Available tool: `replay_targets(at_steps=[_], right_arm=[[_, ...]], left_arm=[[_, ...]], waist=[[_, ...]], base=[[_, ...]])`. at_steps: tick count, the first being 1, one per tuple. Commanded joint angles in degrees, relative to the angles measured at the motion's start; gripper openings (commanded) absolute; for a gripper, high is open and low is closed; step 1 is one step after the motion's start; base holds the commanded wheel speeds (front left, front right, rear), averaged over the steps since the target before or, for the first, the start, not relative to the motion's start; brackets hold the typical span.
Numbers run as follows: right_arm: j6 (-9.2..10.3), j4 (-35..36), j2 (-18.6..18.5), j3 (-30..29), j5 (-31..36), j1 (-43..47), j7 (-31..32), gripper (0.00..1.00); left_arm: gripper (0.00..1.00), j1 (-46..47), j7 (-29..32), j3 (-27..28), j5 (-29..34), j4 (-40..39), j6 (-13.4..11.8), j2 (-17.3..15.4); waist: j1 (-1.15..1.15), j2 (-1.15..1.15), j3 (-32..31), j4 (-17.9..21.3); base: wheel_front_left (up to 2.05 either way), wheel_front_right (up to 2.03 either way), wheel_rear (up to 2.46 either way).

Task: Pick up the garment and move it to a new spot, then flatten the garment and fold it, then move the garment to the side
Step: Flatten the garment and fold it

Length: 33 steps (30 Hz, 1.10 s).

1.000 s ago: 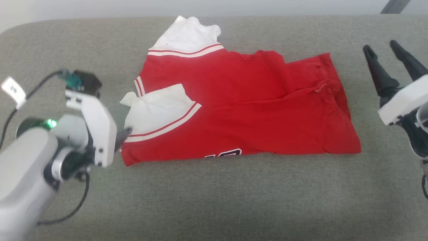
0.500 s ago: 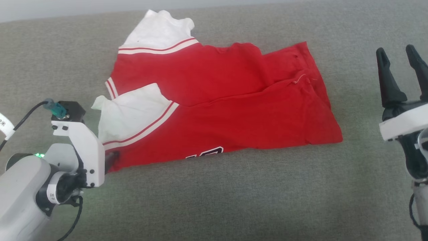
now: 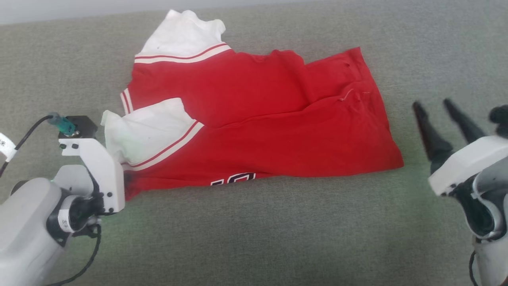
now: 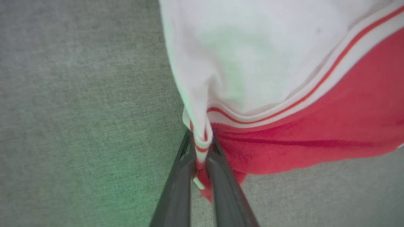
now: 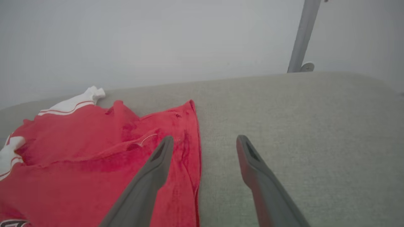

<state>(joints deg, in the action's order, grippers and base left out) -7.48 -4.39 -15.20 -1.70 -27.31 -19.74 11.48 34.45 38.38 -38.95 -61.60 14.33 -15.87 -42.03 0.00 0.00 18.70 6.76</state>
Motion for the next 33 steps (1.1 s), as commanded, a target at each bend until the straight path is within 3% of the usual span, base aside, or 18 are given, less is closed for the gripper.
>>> replay_targets(at_steps=[1,16,17,19,25,33], right_arm=[[-0.01,-0.2,0.2,0.1,-0.5,0.8,2.1,1.00],[0.00,-9.4,1.0,1.0,0.7,0.1,28.8,1.00],[0.00,-10.3,1.0,1.1,1.1,0.0,30.0,0.48],[0.00,-11.5,1.4,0.9,1.5,-0.6,31.5,0.00],[0.04,-11.3,0.2,1.3,1.8,-2.6,34.6,0.00],[0.02,-5.2,-4.7,2.2,-1.9,-3.1,39.7,0.00]], left_arm=[[0.00,-1.9,0.7,-2.3,-0.4,1.4,0.3,1.7],[0.00,0.4,-0.2,-3.8,0.9,0.1,1.7,5.4],[0.00,0.5,-0.3,-3.9,0.9,0.2,1.8,5.6],[0.00,0.6,-0.5,-4.1,0.9,0.5,2.0,6.0],[0.00,0.5,-0.8,-4.1,0.5,1.3,3.1,6.0],[0.00,1.0,1.7,-3.0,-0.5,-2.3,2.6,2.6]], waist=[[0.00,0.00,-0.1,-0.4],[0.00,0.00,0.9,-5.7],[0.00,0.00,1.0,-5.9],[0.00,0.00,1.2,-6.4],[0.00,0.00,1.2,-7.2],[0.00,0.00,0.4,-7.3]], base=[[0.00,0.00,0.00],[0.00,0.00,0.00],[0.00,0.00,0.00],[0.00,0.00,0.00],[0.00,0.00,0.00],[0.00,0.00,0.00]])
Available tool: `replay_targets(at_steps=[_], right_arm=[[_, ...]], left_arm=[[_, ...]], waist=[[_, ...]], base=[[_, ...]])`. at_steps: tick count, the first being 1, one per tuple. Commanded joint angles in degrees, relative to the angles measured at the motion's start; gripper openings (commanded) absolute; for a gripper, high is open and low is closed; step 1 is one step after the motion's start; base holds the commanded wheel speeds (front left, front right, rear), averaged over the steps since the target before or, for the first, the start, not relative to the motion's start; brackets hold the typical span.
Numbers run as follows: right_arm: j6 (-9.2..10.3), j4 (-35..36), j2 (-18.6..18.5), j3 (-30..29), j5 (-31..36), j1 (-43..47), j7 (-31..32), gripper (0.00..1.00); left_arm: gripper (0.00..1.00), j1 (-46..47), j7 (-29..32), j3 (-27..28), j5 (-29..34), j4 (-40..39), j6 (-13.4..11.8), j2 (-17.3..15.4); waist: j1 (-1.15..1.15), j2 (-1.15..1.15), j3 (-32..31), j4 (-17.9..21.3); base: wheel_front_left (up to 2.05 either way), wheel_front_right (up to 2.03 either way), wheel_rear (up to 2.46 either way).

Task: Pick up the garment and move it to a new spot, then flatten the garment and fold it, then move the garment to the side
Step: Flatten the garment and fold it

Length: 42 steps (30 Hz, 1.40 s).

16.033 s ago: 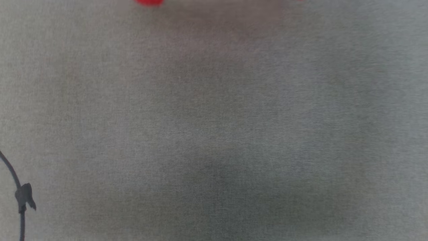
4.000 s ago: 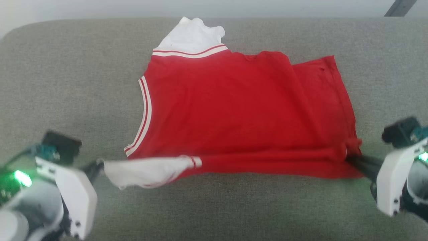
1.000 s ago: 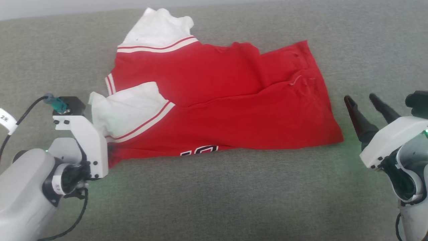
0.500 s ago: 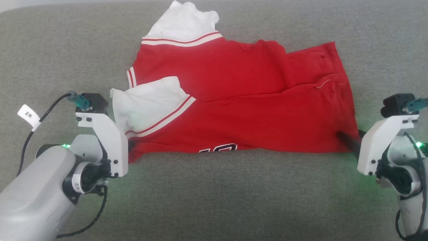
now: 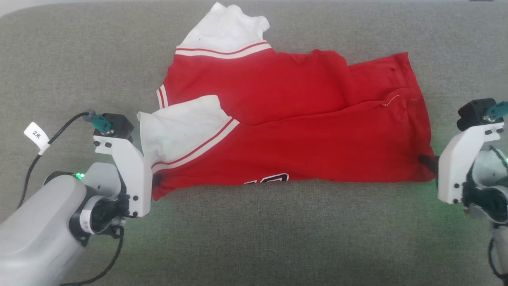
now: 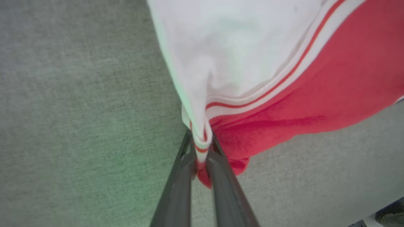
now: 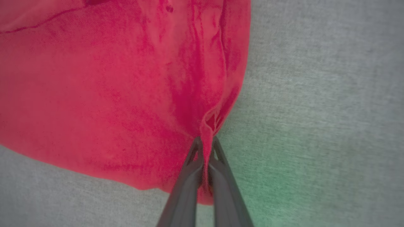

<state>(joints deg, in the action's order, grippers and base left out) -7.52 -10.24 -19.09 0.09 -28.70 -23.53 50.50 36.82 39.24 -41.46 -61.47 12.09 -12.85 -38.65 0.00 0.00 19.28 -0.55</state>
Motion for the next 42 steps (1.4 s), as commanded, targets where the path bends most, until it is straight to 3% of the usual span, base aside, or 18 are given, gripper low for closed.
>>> replay_targets(at_steps=[1,10,18,26,28,29,30,31,32,34,37,42], right_arm=[[0.06,1.7,-1.7,0.6,-1.0,0.9,1.2,0.00],[0.08,11.3,-5.9,0.0,-4.6,6.2,7.2,0.00],[0.08,17.5,-4.5,-3.3,-6.3,14.2,11.5,0.00],[0.08,15.5,-1.0,-3.6,-4.9,16.8,10.4,0.00],[0.07,14.1,-0.5,-2.8,-4.4,15.9,9.6,0.00],[0.07,13.5,0.2,-2.8,-4.4,15.4,8.9,0.04],[0.07,12.6,0.7,-2.8,-4.2,14.8,8.2,0.09],[0.07,11.8,0.7,-2.4,-3.8,14.4,7.6,0.15],[0.07,11.1,0.8,-2.1,-3.5,14.1,7.1,0.28],[0.07,9.9,1.2,-1.4,-3.6,13.5,6.1,0.97],[0.09,9.0,1.1,-0.8,-3.7,12.9,5.3,1.00],[0.08,9.9,0.9,-1.7,-4.4,12.4,3.6,1.00]], left_arm=[[0.00,-1.3,1.1,-0.4,-0.6,-1.1,-0.6,-1.4],[0.00,-5.0,3.1,0.9,-0.3,-12.3,-5.6,-7.8],[0.00,-13.0,3.0,1.2,-1.8,-20.7,-11.4,-11.6],[0.00,-16.7,1.1,0.8,-3.8,-17.6,-11.1,-9.7],[0.37,-15.7,0.3,0.7,-3.2,-16.2,-10.0,-8.9],[0.53,-15.2,-0.2,0.9,-3.0,-15.5,-9.6,-8.5],[0.97,-14.8,-0.3,0.9,-3.0,-14.8,-9.2,-8.3],[1.00,-14.4,0.0,0.7,-2.8,-14.3,-9.1,-8.4],[1.00,-14.2,0.4,0.6,-2.7,-13.9,-8.9,-8.5],[1.00,-13.4,0.4,0.7,-2.3,-13.9,-8.6,-8.8],[1.00,-11.7,0.9,0.6,-1.1,-15.8,-7.9,-10.1],[1.00,-9.5,3.3,0.9,0.6,-20.4,-8.8,-13.5]], waist=[[0.00,0.00,-0.4,0.0],[0.00,0.00,-1.6,0.3],[0.00,0.00,-1.4,0.8],[0.00,0.00,-1.1,1.1],[0.00,0.00,-1.1,1.2],[0.00,0.00,-1.1,1.3],[0.00,0.00,-1.1,1.3],[0.00,0.00,-1.2,1.4],[0.00,0.00,-1.2,1.4],[0.00,0.00,-1.4,1.5],[0.00,0.00,-1.8,1.6],[0.00,0.00,-2.8,2.3]], base=[[0.00,0.00,0.00],[0.00,0.00,0.00],[0.00,0.00,0.00],[0.00,0.00,0.00],[0.00,0.00,0.00],[0.00,0.00,0.00],[0.00,0.00,0.00],[0.00,0.00,0.00],[0.00,0.00,0.00],[0.00,0.00,0.00],[0.00,0.00,0.00],[0.00,0.00,0.00]])
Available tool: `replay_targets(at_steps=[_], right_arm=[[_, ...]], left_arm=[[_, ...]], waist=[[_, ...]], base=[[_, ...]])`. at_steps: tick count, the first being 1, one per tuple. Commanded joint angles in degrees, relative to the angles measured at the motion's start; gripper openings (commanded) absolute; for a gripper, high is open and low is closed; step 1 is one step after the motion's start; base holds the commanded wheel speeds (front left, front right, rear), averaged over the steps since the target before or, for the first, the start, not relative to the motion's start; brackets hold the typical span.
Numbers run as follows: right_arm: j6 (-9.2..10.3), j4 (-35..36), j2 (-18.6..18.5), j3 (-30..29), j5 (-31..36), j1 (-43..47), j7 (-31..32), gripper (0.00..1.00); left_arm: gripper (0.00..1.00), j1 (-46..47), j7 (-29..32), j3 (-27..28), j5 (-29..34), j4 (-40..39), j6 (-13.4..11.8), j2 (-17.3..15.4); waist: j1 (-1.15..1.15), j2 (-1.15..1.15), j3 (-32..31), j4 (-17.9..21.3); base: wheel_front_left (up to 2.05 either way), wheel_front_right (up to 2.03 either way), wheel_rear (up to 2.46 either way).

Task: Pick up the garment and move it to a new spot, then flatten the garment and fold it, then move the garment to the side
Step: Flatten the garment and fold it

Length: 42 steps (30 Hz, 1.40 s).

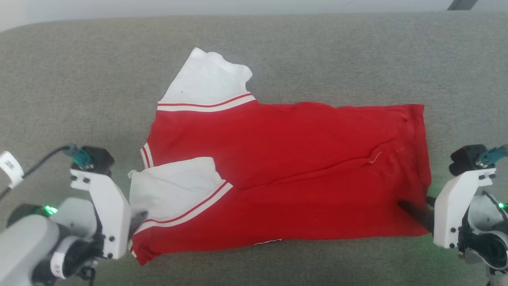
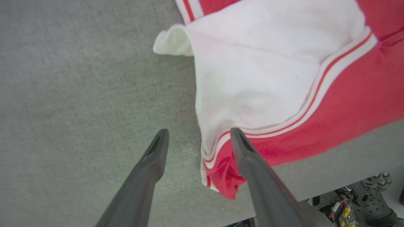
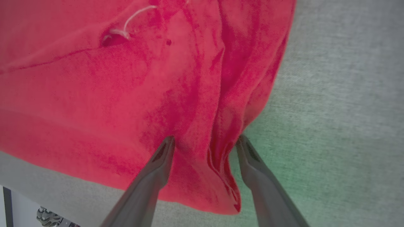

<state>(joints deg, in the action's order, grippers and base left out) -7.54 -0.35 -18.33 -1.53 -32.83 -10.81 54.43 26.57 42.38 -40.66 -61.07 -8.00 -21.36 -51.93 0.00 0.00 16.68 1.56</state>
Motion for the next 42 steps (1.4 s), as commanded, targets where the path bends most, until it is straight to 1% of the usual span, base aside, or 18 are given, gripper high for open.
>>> replay_targets(at_steps=[1,4,5,7,9,11,14,17,19,21,23,26,33,35,36,37,39,42], right_arm=[[0.10,0.5,0.3,-0.3,-0.2,-0.6,-0.9,1.00],[0.08,1.8,0.9,-1.1,-0.4,-1.6,-3.3,1.00],[0.08,1.8,0.9,-1.1,-0.4,-1.6,-3.3,1.00],[0.09,2.7,1.6,-1.6,-0.2,-2.3,-5.9,1.00],[0.09,3.2,2.9,-2.0,-0.3,-3.3,-8.8,1.00],[0.07,3.5,4.1,-2.3,0.4,-4.5,-12.1,1.00],[0.07,4.2,5.7,-1.4,1.2,-6.1,-17.5,1.00],[0.07,5.0,6.9,-0.1,3.0,-8.1,-25.3,1.00],[0.07,4.9,7.9,1.1,3.8,-9.2,-30.3,1.00],[0.07,4.4,9.0,2.6,3.6,-9.4,-33.5,1.00],[0.07,4.3,9.4,3.6,3.3,-9.7,-36.2,1.00],[0.06,3.6,10.1,4.9,2.9,-9.2,-38.8,1.00],[0.06,1.9,10.4,7.7,1.5,-9.7,-41.8,1.00],[0.06,1.3,10.3,8.3,1.2,-10.5,-42.2,1.00],[0.07,1.0,10.3,8.5,1.0,-10.9,-42.5,1.00],[0.06,0.8,10.3,8.8,0.8,-11.2,-42.7,1.00],[0.06,0.2,9.9,9.7,0.4,-12.0,-42.4,1.00],[0.06,-0.9,9.5,10.7,-0.5,-13.4,-41.5,1.00]], left_arm=[[1.00,1.3,0.7,0.4,0.4,-1.3,-0.6,-0.8],[1.00,3.6,2.1,1.3,1.4,-4.0,-0.7,-2.9],[1.00,3.6,2.1,1.3,1.4,-4.0,-0.7,-2.9],[1.00,5.2,2.8,2.0,1.5,-4.5,-0.7,-3.5],[1.00,7.2,3.6,2.4,2.0,-4.4,0.2,-4.0],[1.00,9.4,4.0,2.8,2.5,-3.2,0.9,-3.9],[1.00,12.8,3.6,3.2,3.5,-0.4,2.8,-3.1],[1.00,16.3,2.2,3.4,4.7,3.5,5.6,-2.0],[1.00,18.3,0.9,4.2,5.0,7.1,7.0,-1.4],[1.00,20.1,0.1,4.1,5.7,10.6,9.2,-1.0],[1.00,22.0,-0.6,4.4,6.2,14.3,10.7,-0.5],[1.00,24.9,-2.0,4.3,7.5,19.8,12.9,0.0],[1.00,31.8,-2.2,2.9,10.4,32.1,16.1,2.7],[1.00,33.5,-1.1,2.5,10.5,35.7,16.1,3.7],[1.00,34.6,-0.9,2.3,10.8,37.3,16.5,4.1],[1.00,35.5,-0.4,2.3,10.8,38.9,16.0,4.6],[1.00,37.2,0.5,1.5,11.6,41.8,16.5,5.5],[1.00,38.7,2.7,0.7,12.0,46.3,15.4,6.7]], waist=[[0.00,0.00,-0.3,0.5],[0.00,0.00,-0.5,1.6],[0.00,0.00,-0.5,1.6],[0.00,0.00,-0.5,2.6],[0.00,0.00,-0.4,3.9],[0.00,0.00,-0.1,5.4],[0.00,0.00,0.5,8.3],[0.00,0.00,1.2,11.3],[0.00,0.00,1.9,13.6],[0.00,0.00,2.6,15.5],[0.00,0.00,3.3,17.3],[0.00,0.00,4.6,19.4],[0.00,0.00,8.1,22.3],[0.00,0.00,9.2,22.7],[0.00,0.00,9.7,22.8],[0.00,0.00,10.2,22.9],[0.00,0.00,11.1,23.1],[0.00,0.00,12.4,23.2]], base=[[0.00,0.00,0.00],[0.00,0.00,0.00],[0.00,0.00,0.00],[0.00,0.00,0.00],[0.00,0.00,0.00],[0.00,0.00,0.00],[0.00,0.00,0.00],[0.00,0.00,0.00],[0.00,0.00,0.00],[0.00,0.00,0.00],[0.00,0.00,0.00],[0.00,0.00,0.00],[0.00,0.00,0.00],[0.00,0.00,0.00],[0.00,0.00,0.00],[0.00,0.00,0.00],[0.00,0.00,0.00],[0.00,0.00,0.00]])
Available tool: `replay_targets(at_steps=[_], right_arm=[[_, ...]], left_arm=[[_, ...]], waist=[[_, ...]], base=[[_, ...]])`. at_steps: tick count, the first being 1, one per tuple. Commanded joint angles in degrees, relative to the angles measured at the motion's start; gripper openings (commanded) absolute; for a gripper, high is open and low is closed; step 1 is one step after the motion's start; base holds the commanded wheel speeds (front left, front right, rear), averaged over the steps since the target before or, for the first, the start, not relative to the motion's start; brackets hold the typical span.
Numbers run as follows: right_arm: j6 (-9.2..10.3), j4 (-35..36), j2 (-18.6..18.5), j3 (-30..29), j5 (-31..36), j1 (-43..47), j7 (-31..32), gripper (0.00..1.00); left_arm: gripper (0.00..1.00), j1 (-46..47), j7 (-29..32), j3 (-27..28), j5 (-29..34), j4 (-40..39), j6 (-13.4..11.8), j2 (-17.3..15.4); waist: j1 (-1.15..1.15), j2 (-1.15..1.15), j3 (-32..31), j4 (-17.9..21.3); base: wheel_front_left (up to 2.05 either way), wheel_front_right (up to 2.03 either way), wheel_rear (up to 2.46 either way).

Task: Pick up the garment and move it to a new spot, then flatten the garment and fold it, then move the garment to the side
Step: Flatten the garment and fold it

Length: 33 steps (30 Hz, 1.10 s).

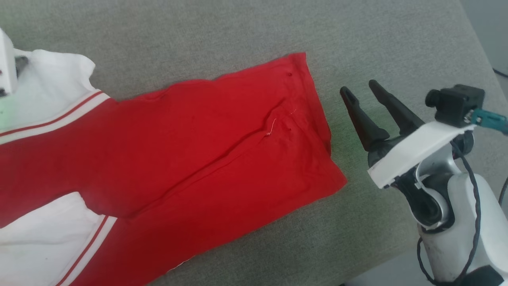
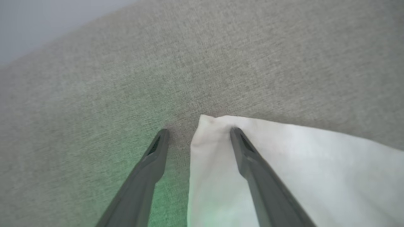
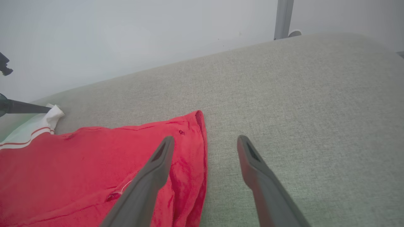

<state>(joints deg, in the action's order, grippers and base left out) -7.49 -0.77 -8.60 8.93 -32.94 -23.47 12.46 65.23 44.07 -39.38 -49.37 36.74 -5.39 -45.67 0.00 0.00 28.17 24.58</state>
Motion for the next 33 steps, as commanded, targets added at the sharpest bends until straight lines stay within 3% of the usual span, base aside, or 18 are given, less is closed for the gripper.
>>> replay_targets(at_steps=[1,2,3,4,8,15,21,26,27,29,33], right_arm=[[0.01,-0.8,-0.4,0.6,-0.7,-1.3,1.0,1.00],[0.01,-1.1,-0.5,0.8,-1.0,-1.9,1.4,1.00],[0.01,-1.5,-0.6,0.9,-1.1,-2.5,1.9,1.00],[0.01,-2.0,-0.8,0.9,-1.2,-3.1,2.5,1.00],[0.01,-3.2,-1.2,1.0,-1.4,-5.7,4.3,1.00],[0.01,-11.4,-3.1,1.6,-1.3,-15.1,11.3,1.00],[0.01,-22.2,-4.7,5.7,-0.7,-21.6,21.5,1.00],[-0.01,-29.7,-3.8,11.6,-2.9,-23.9,33.2,1.00],[-0.11,-30.7,-3.9,12.7,-3.3,-24.0,35.6,0.57],[-0.14,-31.7,-4.8,14.4,-3.2,-25.0,38.5,0.00],[0.01,-32.2,-6.4,14.7,-3.5,-27.2,40.9,0.00]], left_arm=[[1.00,0.1,2.0,-0.9,0.2,3.0,-0.9,1.1],[1.00,-0.1,3.6,-1.2,-0.5,4.2,-0.7,1.9],[0.83,-0.2,5.2,-1.4,-0.9,5.6,-1.5,2.6],[0.00,-0.4,6.6,-1.8,-1.1,6.6,-1.7,3.2],[0.00,0.6,7.7,-2.3,-1.4,7.4,-1.6,4.8],[0.00,4.0,5.6,-3.6,-0.4,7.4,0.7,9.3],[0.00,6.4,3.7,-4.2,0.2,8.7,1.8,12.6],[0.00,7.9,2.3,-4.8,0.6,10.2,2.8,14.6],[0.00,8.0,2.2,-4.9,0.6,10.5,3.1,15.0],[0.00,8.4,1.6,-5.1,0.8,11.0,3.6,15.5],[0.00,9.5,-0.2,-5.0,1.0,11.9,4.3,16.6]], waist=[[0.00,0.00,1.2,0.1],[0.00,0.00,1.5,0.0],[0.00,0.00,1.7,-0.2],[0.00,0.00,2.0,-0.5],[0.00,0.00,2.6,-1.6],[0.00,0.00,4.1,-6.0],[0.00,0.00,4.9,-8.7],[0.00,0.00,5.0,-9.9],[0.00,0.00,5.0,-10.1],[0.00,0.00,5.0,-10.5],[0.00,0.00,4.6,-11.2]], base=[[0.00,0.00,0.00],[0.00,0.00,0.00],[0.00,0.00,0.00],[0.00,0.00,0.00],[0.00,0.00,0.00],[0.00,0.00,0.00],[0.00,0.00,0.00],[0.00,0.00,0.00],[0.00,0.00,0.00],[0.00,0.00,0.00],[0.00,0.00,0.00]])
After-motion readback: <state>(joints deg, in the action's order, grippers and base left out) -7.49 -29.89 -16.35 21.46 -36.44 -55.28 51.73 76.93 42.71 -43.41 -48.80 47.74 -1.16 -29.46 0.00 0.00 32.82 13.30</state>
